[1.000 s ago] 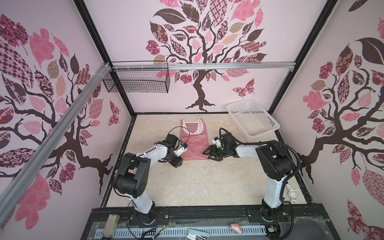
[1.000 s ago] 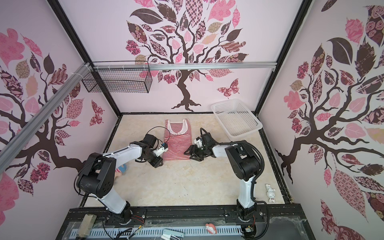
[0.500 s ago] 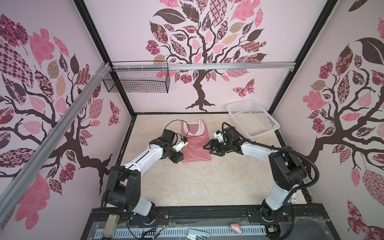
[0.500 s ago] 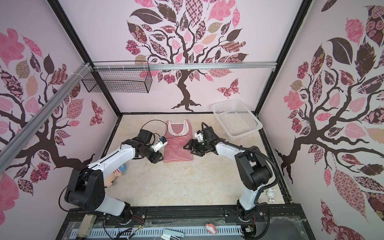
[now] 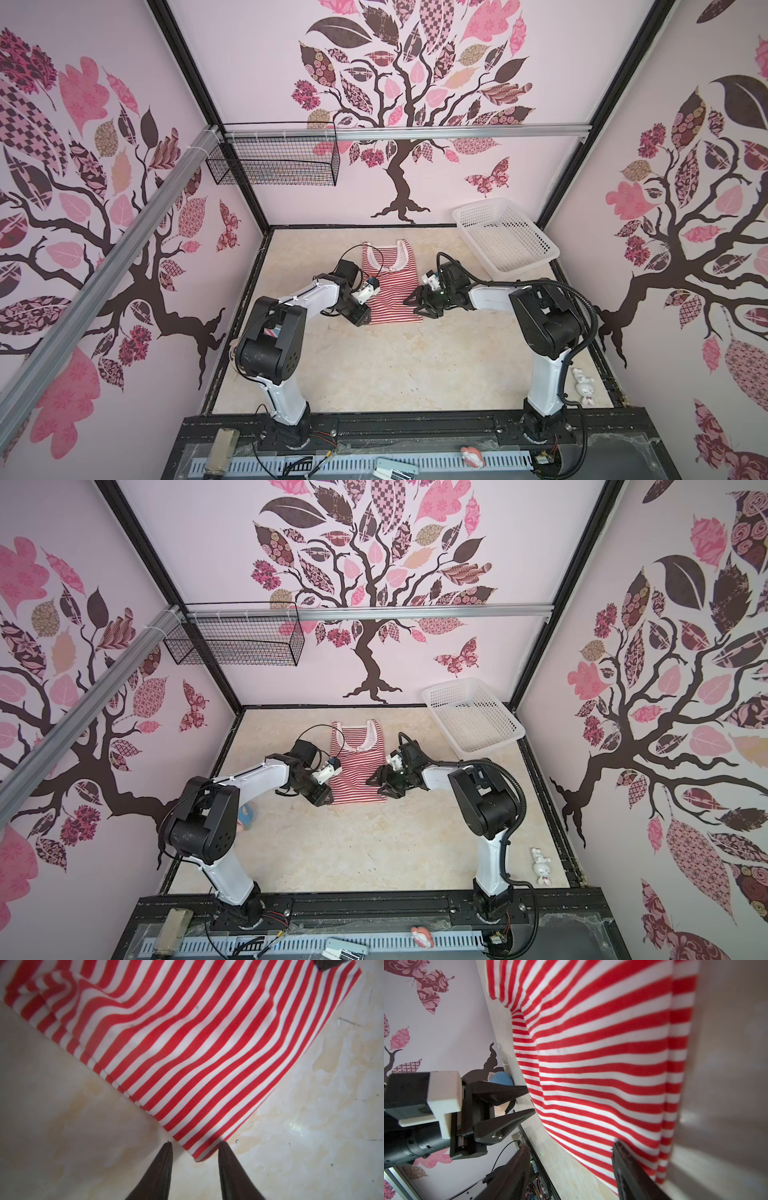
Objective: Fold and stack tank tops
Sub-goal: Move the tank top to the center of the table.
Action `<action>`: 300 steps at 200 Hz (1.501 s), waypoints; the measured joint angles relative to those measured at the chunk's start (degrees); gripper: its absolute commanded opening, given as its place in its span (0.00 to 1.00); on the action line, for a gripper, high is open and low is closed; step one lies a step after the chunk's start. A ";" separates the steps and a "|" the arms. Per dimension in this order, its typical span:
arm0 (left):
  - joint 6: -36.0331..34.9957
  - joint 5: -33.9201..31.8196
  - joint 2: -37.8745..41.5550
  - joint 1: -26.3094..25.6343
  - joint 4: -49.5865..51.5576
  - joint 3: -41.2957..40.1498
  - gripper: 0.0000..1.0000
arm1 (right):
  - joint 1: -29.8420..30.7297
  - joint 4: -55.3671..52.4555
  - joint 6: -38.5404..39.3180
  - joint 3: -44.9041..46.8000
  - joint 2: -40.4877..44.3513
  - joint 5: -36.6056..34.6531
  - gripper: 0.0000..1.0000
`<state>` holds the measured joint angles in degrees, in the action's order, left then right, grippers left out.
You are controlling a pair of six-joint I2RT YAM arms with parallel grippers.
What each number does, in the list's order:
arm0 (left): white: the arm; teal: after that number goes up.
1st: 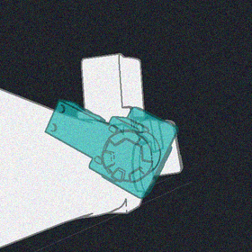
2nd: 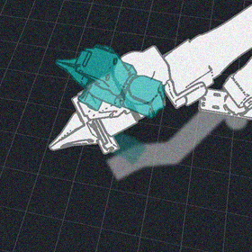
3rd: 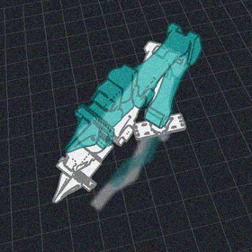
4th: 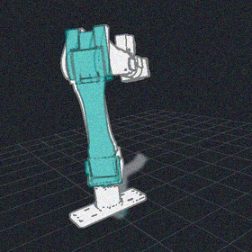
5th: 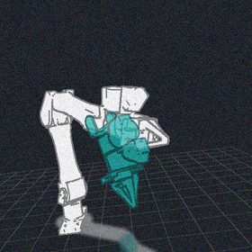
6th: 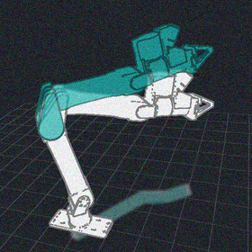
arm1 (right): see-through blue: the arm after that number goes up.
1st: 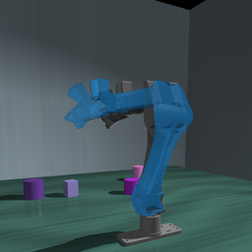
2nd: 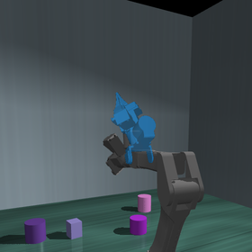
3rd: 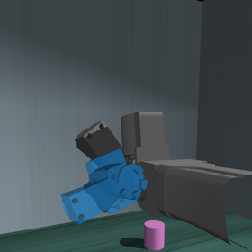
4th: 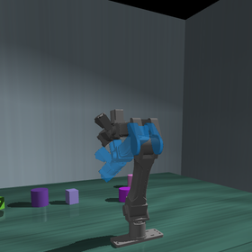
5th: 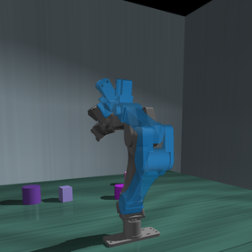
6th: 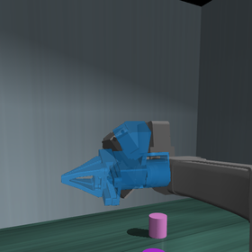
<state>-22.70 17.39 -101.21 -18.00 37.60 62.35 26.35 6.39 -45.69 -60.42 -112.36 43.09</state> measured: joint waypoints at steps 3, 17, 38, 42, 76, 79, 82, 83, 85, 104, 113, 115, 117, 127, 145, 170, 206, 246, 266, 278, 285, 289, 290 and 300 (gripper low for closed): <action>-0.22 -0.13 0.02 0.00 0.07 -0.02 0.27 | 0.00 0.24 0.00 0.37 0.00 0.00 0.65; -0.66 -0.50 0.02 -0.17 0.24 -0.39 0.23 | 0.17 2.14 0.04 2.27 0.37 0.68 0.65; -1.31 -1.25 0.02 -0.92 0.55 -2.08 0.18 | 1.11 3.96 0.04 4.63 1.62 0.63 0.65; -1.40 -1.38 0.02 -1.11 0.55 -2.54 0.17 | 1.38 4.28 0.04 5.22 1.97 0.63 0.65; -2.32 -1.97 2.14 -3.06 0.46 -5.53 0.15 | 3.21 6.32 -0.66 11.45 6.32 0.24 0.65; -2.45 -1.99 2.45 -3.30 0.50 -5.84 0.15 | 3.32 6.32 -0.70 12.00 6.75 0.26 0.65; -2.58 -2.12 2.80 -3.65 0.46 -6.29 0.15 | 3.54 6.36 -0.87 12.68 7.28 0.15 0.65; -2.60 -2.12 2.89 -3.69 0.46 -6.36 0.15 | 3.56 6.36 -0.87 12.81 7.39 0.15 0.65; -2.67 -2.16 3.15 -3.91 0.48 -6.64 0.15 | 3.67 6.40 -0.90 13.22 7.78 0.15 0.66; -3.08 -2.38 5.42 -5.92 0.94 -9.14 0.15 | 5.01 6.51 -1.57 16.72 10.75 -0.33 0.66; -3.30 -2.25 6.43 -6.62 1.57 -10.14 0.15 | 5.79 6.62 -2.01 18.32 12.13 -0.72 0.66; -3.30 -2.23 6.58 -6.75 1.75 -10.38 0.15 | 5.97 6.71 -2.14 18.69 12.46 -0.85 0.66; -3.34 -2.19 6.80 -6.88 1.99 -10.58 0.15 | 6.14 6.71 -2.19 19.04 12.76 -0.90 0.66; -3.78 -1.60 7.80 -7.39 3.21 -11.54 0.15 | 6.97 6.99 -2.80 20.94 14.38 -1.11 0.66; -4.57 -0.85 9.66 -7.87 6.12 -12.68 0.16 | 7.96 7.63 -3.96 24.65 17.57 -1.36 0.66; -5.64 -0.24 12.98 -7.98 10.34 -12.85 0.21 | 8.44 5.14 -4.48 28.26 22.56 -2.16 0.69; -6.93 -1.70 19.06 -7.96 14.93 -10.73 0.41 | 8.41 -2.82 -3.76 25.46 27.63 -3.10 0.76; -7.08 -3.82 23.98 -4.35 15.08 -5.44 0.46 | 8.41 -7.72 -2.75 17.90 31.28 -3.98 0.79; -6.64 -4.31 23.74 -0.39 13.11 -2.89 0.47 | 8.41 -8.04 -2.84 16.90 32.70 -4.55 0.79; -6.19 -4.66 22.99 1.42 11.47 -1.51 0.47 | 8.41 -8.15 -3.17 16.90 33.14 -4.98 0.79; -5.88 -4.72 22.25 2.05 10.36 -0.76 0.47 | 8.41 -8.09 -3.45 16.92 33.14 -5.18 0.77; -5.77 -4.72 21.73 2.29 9.66 -0.33 0.46 | 8.41 -7.93 -3.72 16.94 33.14 -5.31 0.77; -5.75 -4.72 21.64 2.32 9.53 -0.26 0.46 | 8.41 -7.93 -3.78 16.96 33.14 -5.33 0.76; -5.49 -4.50 19.91 2.56 8.07 0.74 0.45 | 8.41 -7.34 -4.48 17.16 33.14 -5.49 0.75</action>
<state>-28.18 12.88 -81.30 -15.44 45.67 63.09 34.76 -0.95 -50.17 -43.27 -79.22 37.60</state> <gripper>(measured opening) 0.463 0.763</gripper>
